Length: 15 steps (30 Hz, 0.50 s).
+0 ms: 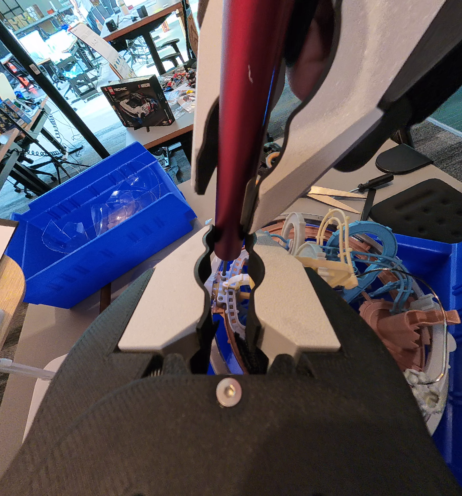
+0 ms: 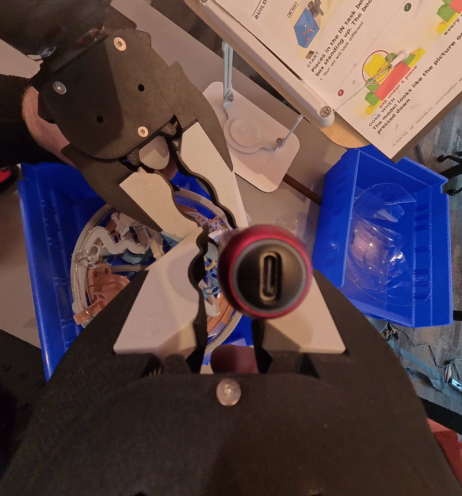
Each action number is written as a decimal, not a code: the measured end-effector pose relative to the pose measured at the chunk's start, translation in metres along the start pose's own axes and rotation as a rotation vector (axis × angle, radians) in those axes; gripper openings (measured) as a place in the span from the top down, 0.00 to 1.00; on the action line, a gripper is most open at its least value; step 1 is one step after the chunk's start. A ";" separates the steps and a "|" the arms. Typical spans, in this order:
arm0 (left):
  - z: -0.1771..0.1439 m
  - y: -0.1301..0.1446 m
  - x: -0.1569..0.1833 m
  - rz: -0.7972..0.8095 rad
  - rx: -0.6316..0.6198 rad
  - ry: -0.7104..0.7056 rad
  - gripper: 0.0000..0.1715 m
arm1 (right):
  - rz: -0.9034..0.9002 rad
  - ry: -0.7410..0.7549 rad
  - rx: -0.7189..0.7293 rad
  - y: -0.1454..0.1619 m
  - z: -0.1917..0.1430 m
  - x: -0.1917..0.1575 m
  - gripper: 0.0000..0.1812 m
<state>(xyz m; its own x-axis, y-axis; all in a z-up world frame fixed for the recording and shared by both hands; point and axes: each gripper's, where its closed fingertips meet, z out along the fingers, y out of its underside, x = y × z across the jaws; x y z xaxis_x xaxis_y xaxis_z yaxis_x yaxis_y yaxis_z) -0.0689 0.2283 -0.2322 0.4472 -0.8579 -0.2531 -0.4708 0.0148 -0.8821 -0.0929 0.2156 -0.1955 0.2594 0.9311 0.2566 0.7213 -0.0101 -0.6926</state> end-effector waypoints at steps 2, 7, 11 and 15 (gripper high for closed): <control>0.000 0.000 0.000 0.000 0.000 0.001 0.88 | 0.015 -0.012 0.001 0.002 0.003 -0.001 0.84; 0.000 0.000 0.001 -0.001 0.002 0.003 0.88 | 0.023 -0.035 0.005 0.005 0.003 0.000 0.89; 0.000 -0.001 0.001 -0.006 0.007 0.009 0.88 | 0.027 -0.071 0.014 0.005 0.001 -0.001 0.89; 0.000 0.000 0.001 -0.006 0.006 0.011 0.88 | 0.014 -0.077 0.015 0.006 0.001 -0.001 0.90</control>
<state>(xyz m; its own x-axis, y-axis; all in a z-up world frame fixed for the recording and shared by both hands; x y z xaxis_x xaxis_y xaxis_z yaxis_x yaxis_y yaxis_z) -0.0679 0.2275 -0.2323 0.4417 -0.8636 -0.2431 -0.4632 0.0126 -0.8862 -0.0899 0.2154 -0.2004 0.2184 0.9562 0.1948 0.7081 -0.0179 -0.7059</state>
